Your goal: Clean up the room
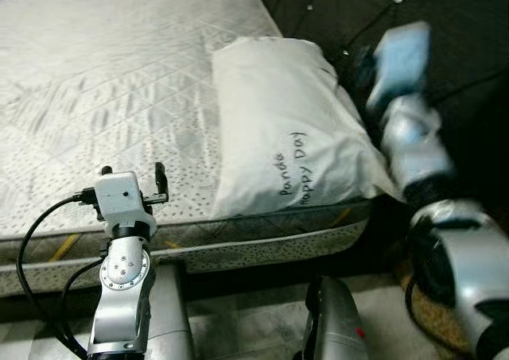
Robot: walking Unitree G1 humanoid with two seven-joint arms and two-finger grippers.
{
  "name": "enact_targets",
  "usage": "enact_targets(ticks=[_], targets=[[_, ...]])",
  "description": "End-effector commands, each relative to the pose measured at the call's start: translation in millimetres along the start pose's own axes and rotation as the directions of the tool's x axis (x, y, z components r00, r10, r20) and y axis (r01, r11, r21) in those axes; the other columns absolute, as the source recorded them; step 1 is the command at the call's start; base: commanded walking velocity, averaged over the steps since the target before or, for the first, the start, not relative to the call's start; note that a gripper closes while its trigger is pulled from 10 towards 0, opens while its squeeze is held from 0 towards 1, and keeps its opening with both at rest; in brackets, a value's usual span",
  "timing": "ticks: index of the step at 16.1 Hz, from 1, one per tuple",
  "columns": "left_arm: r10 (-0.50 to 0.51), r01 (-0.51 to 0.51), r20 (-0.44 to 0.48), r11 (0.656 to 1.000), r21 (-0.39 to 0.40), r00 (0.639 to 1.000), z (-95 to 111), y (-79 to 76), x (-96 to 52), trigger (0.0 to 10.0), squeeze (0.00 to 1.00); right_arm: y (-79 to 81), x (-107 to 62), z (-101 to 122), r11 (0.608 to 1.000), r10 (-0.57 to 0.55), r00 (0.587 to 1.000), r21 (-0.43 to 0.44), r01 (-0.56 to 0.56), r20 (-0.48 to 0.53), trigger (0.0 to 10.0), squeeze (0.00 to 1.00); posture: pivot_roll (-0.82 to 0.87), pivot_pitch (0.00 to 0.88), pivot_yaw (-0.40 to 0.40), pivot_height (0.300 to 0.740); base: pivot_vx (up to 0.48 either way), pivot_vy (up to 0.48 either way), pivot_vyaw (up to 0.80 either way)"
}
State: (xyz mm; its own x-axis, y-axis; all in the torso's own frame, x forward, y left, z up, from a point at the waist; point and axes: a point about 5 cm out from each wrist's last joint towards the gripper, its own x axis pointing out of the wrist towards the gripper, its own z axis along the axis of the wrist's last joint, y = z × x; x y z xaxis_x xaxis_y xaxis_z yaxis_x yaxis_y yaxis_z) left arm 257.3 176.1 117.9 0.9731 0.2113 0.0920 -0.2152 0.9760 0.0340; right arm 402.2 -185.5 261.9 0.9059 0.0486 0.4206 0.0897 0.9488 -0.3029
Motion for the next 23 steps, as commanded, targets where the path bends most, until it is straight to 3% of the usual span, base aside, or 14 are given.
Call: enact_targets(ticks=[1,2,4,6,9,10,11,12,13,14,15,18,19,23], targets=[[0.004,-0.004,-0.014,1.0,0.011,1.0,-2,-0.3,-1.4,10.0,0.0,1.0,-3.4,-6,0.999,-0.013,1.0,0.034,0.014,-0.025,10.0,1.0,0.03,0.0,-0.068,0.515,0.0,0.0,0.0],[0.005,-0.004,-0.015,1.0,0.01,1.0,-3,-0.3,-1.9,10.0,0.0,5.7,-3.8,-5,0.992,0.011,1.0,0.123,-0.008,-0.024,10.0,1.0,0.03,0.0,-0.068,0.515,0.0,0.0,0.0],[0.005,-0.005,-0.016,1.0,0.009,1.0,-2,0.4,-2.5,10.0,0.0,19.7,-13.9,-13,0.983,0.078,0.996,0.168,-0.072,-0.032,10.0,1.0,0.03,0.0,-0.066,0.515,0.0,0.0,0.0],[0.001,-0.001,-0.021,1.0,0.005,1.0,-3,1.0,-3.8,10.0,0.0,50.3,-51.6,-59,0.964,0.2,0.952,0.219,-0.149,-0.231,10.0,1.0,0.02,0.0,-0.059,0.515,0.0,0.0,0.0],[-0.014,0.014,-0.02,1.0,0.002,1.0,-2,-3.0,-2.0,10.0,0.0,77.7,-99.7,-122,0.937,0.299,0.729,0.335,-0.102,-0.616,10.0,1.0,0.02,0.0,-0.053,0.515,0.0,0.0,0.0],[-0.014,0.014,-0.019,1.0,0.002,1.0,-2,-2.4,-1.6,10.0,0.0,83.9,-109.0,-129,0.925,0.329,0.68,0.369,-0.093,-0.655,10.0,1.0,0.03,0.0,-0.054,0.515,0.0,0.0,0.0],[-0.012,0.012,-0.018,1.0,0.003,1.0,-1,-1.2,-1.4,10.0,0.0,84.5,-112.6,-132,0.927,0.322,0.668,0.368,-0.078,-0.67,10.0,1.0,0.03,0.0,-0.057,0.515,0.0,0.0,0.0],[-0.01,0.01,-0.017,1.0,0.006,1.0,-1,0.2,-1.3,10.0,0.0,84.6,-109.2,-128,0.924,0.314,0.698,0.377,-0.068,-0.644,10.0,1.0,0.04,0.0,-0.058,0.515,0.0,0.0,0.0],[-0.007,0.007,-0.017,1.0,0.008,1.0,-1,2.1,-1.1,10.0,0.0,84.7,-95.2,-113,0.91,0.298,0.768,0.412,-0.049,-0.567,10.0,1.0,0.04,0.0,-0.055,0.515,0.0,0.0,0.0],[-0.006,0.006,-0.017,1.0,0.008,1.0,-1,2.5,-1.2,10.0,0.0,82.9,-76.1,-88,0.887,0.268,0.875,0.457,-0.061,-0.404,10.0,0.2,0.03,0.0,-0.052,0.515,0.0,0.0,0.0],[-0.009,0.009,-0.017,1.0,0.008,1.0,-2,1.9,-1.3,10.0,0.0,85.4,-70.0,-73,0.851,0.29,0.903,0.517,-0.091,-0.318,10.0,0.0,0.03,0.0,-0.047,0.515,0.0,0.0,0.0],[-0.02,0.02,-0.009,1.0,0.004,1.0,0,-1.5,2.7,10.0,0.0,90.0,-61.4,-40,0.84,0.277,0.95,0.516,-0.168,-0.141,10.0,0.0,0.02,0.0,-0.036,0.515,0.0,0.0,0.0],[-0.024,0.024,-0.005,1.0,0.003,1.0,1,-1.7,5.3,10.0,0.0,92.7,-62.9,-30,0.788,0.288,0.954,0.587,-0.187,-0.082,10.0,0.0,0.02,0.0,-0.028,0.52,0.0,0.0,0.0],[-0.042,0.042,0.005,0.999,0.01,0.999,3,-1.2,10.9,10.0,0.0,88.9,-59.1,-18,0.771,0.245,0.969,0.613,-0.172,-0.035,10.0,0.0,0.02,0.0,-0.01,0.565,0.0,0.0,0.0]])
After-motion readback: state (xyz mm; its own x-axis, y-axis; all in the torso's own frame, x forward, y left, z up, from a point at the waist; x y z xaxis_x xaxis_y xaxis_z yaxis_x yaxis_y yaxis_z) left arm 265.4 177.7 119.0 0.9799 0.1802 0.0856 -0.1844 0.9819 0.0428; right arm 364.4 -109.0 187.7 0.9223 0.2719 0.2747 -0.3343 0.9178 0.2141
